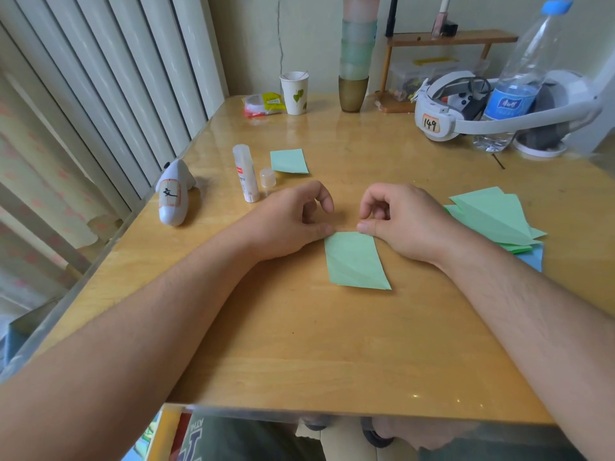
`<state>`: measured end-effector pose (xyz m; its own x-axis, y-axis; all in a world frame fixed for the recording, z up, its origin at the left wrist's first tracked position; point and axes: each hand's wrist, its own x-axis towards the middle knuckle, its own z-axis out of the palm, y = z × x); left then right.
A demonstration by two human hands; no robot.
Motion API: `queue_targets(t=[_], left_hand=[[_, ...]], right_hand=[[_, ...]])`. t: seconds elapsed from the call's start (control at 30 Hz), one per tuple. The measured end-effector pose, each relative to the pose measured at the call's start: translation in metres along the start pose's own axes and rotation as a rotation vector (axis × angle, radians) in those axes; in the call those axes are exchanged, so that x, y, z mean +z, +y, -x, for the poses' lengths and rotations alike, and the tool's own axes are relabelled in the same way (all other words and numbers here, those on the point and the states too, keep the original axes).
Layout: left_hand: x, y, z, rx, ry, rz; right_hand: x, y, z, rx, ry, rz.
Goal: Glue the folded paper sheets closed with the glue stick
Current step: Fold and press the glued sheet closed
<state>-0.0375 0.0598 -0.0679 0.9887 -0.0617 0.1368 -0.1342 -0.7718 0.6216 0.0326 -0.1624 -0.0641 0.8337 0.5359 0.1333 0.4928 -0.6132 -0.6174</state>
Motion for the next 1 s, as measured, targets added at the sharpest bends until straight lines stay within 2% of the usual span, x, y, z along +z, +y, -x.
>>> queue_targets(t=[0.27,0.37,0.53,0.63,0.8,0.87,1.0], left_hand=[[0.002,0.003,0.003,0.036,-0.004,-0.032],[-0.001,0.007,0.007,0.097,-0.056,-0.133],[-0.006,0.010,0.020,0.169,-0.189,-0.113],[-0.007,0.015,0.024,0.165,-0.245,-0.160],[-0.008,0.025,0.030,0.174,-0.317,-0.187],[-0.009,0.028,0.031,0.191,-0.350,-0.204],[-0.011,0.029,0.031,0.214,-0.337,-0.176]], right_hand=[[-0.004,0.003,0.002,-0.052,-0.057,-0.017],[-0.007,0.002,0.005,-0.077,-0.104,0.043],[-0.026,-0.006,0.022,-0.102,-0.279,0.145],[-0.030,-0.009,0.028,-0.139,-0.377,0.213],[-0.030,-0.010,0.030,-0.177,-0.450,0.233],[-0.032,-0.008,0.029,-0.174,-0.441,0.203],[-0.031,0.003,0.020,-0.139,-0.266,0.031]])
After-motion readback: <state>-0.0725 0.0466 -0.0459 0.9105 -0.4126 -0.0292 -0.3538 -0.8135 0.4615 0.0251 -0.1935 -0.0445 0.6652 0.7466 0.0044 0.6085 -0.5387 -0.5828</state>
